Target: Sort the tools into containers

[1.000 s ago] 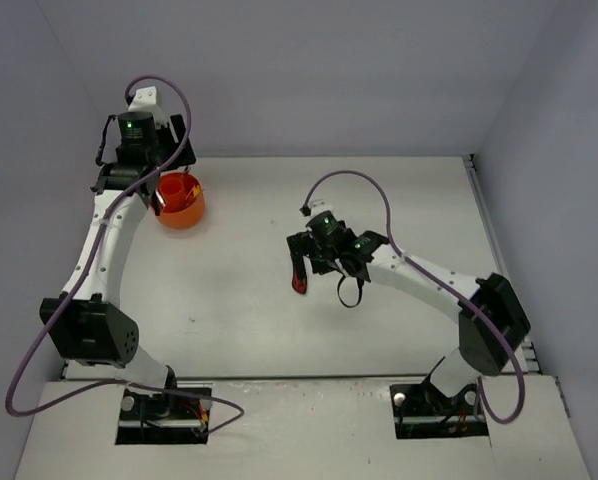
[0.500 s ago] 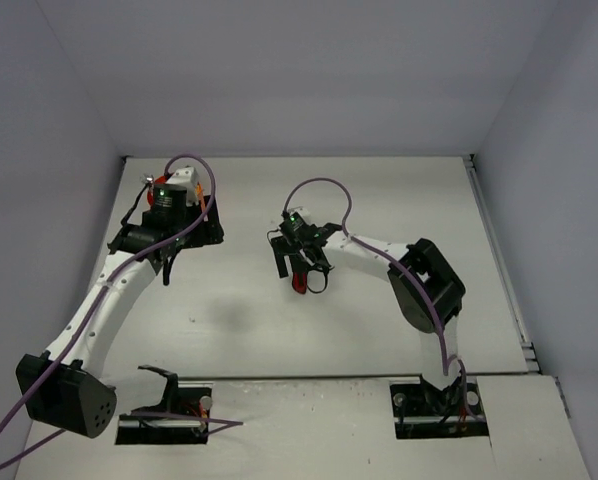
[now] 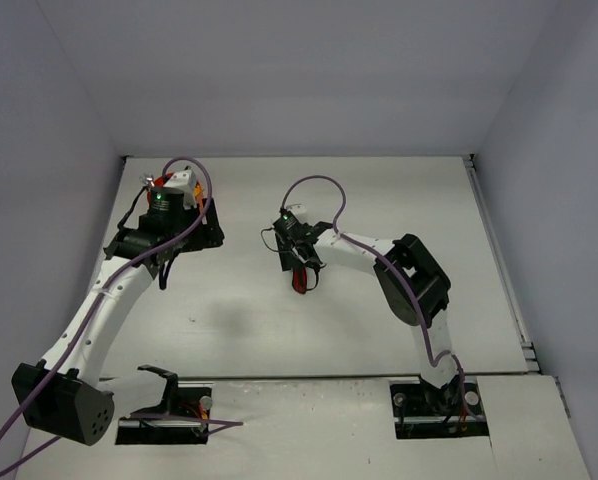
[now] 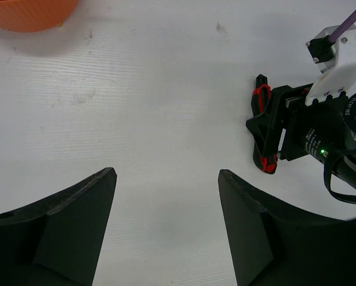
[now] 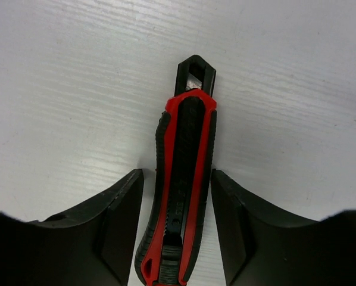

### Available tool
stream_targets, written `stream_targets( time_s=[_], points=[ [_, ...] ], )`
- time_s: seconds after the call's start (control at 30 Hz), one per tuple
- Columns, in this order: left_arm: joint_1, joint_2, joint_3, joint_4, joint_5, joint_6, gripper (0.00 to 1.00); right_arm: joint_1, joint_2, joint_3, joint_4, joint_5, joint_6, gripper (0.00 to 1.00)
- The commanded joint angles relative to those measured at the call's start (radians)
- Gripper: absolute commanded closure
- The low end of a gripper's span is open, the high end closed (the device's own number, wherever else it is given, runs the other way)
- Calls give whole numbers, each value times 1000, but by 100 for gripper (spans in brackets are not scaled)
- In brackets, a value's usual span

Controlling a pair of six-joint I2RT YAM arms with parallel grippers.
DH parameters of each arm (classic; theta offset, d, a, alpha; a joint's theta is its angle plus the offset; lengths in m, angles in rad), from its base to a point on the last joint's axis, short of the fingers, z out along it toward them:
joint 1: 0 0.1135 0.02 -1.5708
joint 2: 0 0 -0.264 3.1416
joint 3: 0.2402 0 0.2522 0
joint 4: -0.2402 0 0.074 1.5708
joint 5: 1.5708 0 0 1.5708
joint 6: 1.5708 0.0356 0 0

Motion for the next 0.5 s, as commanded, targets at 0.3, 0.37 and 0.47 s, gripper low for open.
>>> stream_targets(
  time_s=[0.3,0.37,0.47],
  points=[
    [-8,58,124,24,205,-60,33,-2,-104,54,-7,-27,-206,100],
    [-9,76,155,26,251,-73,33,-2,-163,47,8,-27,-266,100],
    [-9,104,198,34,336,-90,33,-2,-261,33,38,-78,-378,100]
  ],
)
